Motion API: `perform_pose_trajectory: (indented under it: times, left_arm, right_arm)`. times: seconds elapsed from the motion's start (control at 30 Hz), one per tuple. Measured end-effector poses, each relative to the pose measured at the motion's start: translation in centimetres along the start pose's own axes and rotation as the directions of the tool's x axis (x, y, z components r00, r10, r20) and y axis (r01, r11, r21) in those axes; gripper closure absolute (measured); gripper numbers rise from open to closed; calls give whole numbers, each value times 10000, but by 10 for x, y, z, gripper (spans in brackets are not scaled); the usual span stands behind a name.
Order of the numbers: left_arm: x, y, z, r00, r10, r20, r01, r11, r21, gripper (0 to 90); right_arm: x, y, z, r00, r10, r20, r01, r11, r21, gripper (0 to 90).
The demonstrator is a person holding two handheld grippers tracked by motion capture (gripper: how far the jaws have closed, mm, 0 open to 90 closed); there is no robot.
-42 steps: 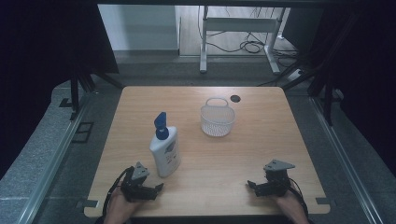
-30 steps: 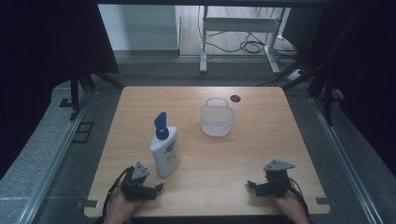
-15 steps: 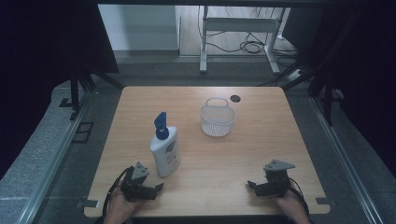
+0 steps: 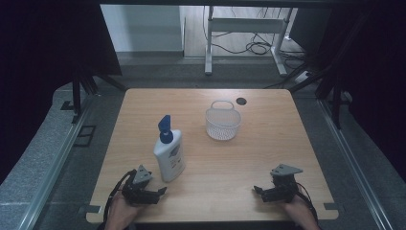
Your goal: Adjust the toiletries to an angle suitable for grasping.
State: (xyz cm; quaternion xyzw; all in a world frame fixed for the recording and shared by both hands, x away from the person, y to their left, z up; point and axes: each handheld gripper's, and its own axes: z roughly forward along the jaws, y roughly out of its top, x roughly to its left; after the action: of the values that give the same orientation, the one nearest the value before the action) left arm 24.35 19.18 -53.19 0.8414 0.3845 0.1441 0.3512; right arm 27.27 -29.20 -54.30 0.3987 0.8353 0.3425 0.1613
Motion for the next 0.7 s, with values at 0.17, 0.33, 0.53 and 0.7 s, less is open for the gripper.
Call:
perform_pose_trajectory:
  times: [0.17,0.33,0.53,0.7]
  left_arm:
    - [4,0,-8,9999,-111,-119,110,9999,-83,275]
    - [12,-1,-12,9987,-387,-328,391,9992,124,335]
    - [19,0,-11,9972,-510,-538,519,9985,151,362]
    - [23,4,-7,9966,-549,-610,556,9984,91,353]
  right_arm:
    - [0,0,0,10000,-28,-26,28,10000,2,0]
    - [0,0,0,10000,-32,-36,32,10000,6,0]
    - [0,0,0,10000,-33,-37,33,10000,8,0]
    - [0,0,0,10000,-34,-37,34,10000,8,0]
